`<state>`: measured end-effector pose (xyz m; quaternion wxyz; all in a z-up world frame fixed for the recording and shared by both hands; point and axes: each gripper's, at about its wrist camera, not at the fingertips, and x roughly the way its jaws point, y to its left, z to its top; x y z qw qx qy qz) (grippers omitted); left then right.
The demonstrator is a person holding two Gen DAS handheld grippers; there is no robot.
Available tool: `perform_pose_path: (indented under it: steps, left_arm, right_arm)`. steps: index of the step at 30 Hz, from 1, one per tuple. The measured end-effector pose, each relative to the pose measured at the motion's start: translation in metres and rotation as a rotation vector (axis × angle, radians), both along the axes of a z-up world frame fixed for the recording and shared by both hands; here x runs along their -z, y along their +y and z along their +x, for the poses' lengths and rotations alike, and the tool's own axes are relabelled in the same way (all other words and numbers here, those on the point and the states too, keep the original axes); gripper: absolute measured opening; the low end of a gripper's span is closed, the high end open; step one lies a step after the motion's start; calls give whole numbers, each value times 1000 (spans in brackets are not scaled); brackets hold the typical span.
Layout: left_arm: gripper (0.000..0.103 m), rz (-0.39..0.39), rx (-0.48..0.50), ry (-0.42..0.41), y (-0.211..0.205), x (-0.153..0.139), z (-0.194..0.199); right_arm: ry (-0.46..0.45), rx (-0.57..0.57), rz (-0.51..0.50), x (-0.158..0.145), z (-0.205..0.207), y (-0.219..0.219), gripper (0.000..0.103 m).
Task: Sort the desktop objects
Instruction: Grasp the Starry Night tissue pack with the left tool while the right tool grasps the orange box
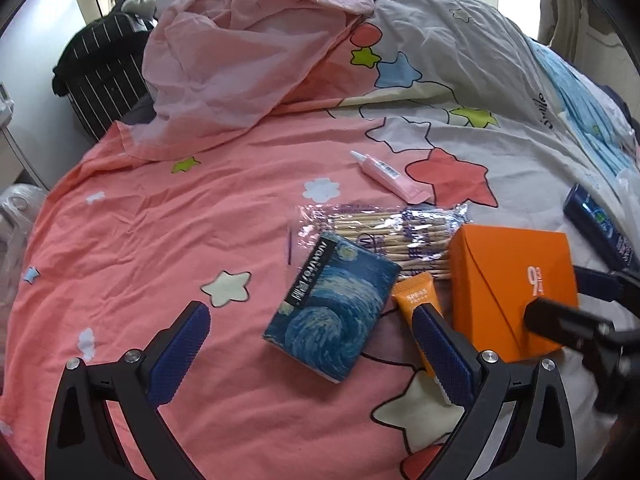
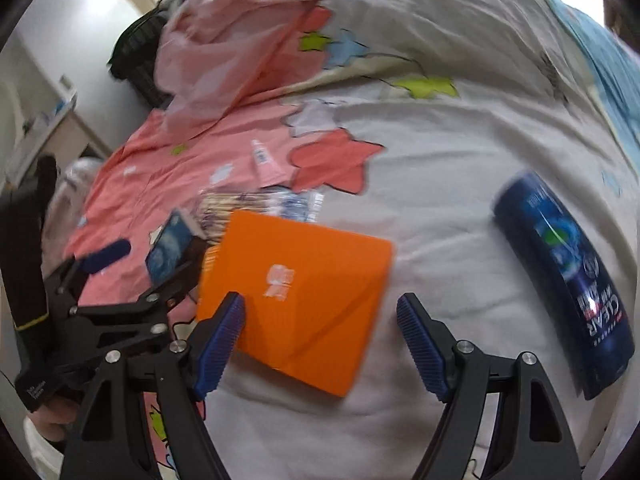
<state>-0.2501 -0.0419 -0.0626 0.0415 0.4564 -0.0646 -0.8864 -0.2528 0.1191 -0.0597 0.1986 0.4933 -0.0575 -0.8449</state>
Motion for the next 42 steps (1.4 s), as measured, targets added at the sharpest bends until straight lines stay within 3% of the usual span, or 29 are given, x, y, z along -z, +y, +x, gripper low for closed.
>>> perform_pose_path:
  steps: [8,11,19,22,25,27,29,32,37,42]
  left_arm:
    - [103,-38,-27,36,-10,-3,1]
    - [103,-49,-23,37,-11,0,0]
    - [102,-102,-40,26,-14,13,-6]
    - [95,-99,-23,22,-12,14,-6]
    - [80,-83,5,15,-9,14,-4]
    - [57,-52,22,0,-10,14,-5]
    - [48,-41,20,-10,-12,13,-5]
    - [48,-43,12,-10,-14,12,-4]
    - [48,-47,7,-15,-16,12,-4]
    - [48,-42,2,-18,-14,13,-2]
  right_arm:
    - [43,-47,145,-6,6,-37,75]
    - [39,-57,152,-4,4,-40,75]
    - [-70,-66,-88,11,-7,-6,75]
    - [-80,-84,-167,12,-9,-2,76]
    - [-64,-97,-171,12,-7,-6,76]
    - [-71,-108,-200,13,-6,-7,70]
    - [-102,-112,-259,15,-7,-4,54]
    - [-123,-122,-291,15,-6,-2,43]
    - [-139,-148,-339,16,-5,-1,42]
    - [-115,-126,-258,15,-5,-3,42]
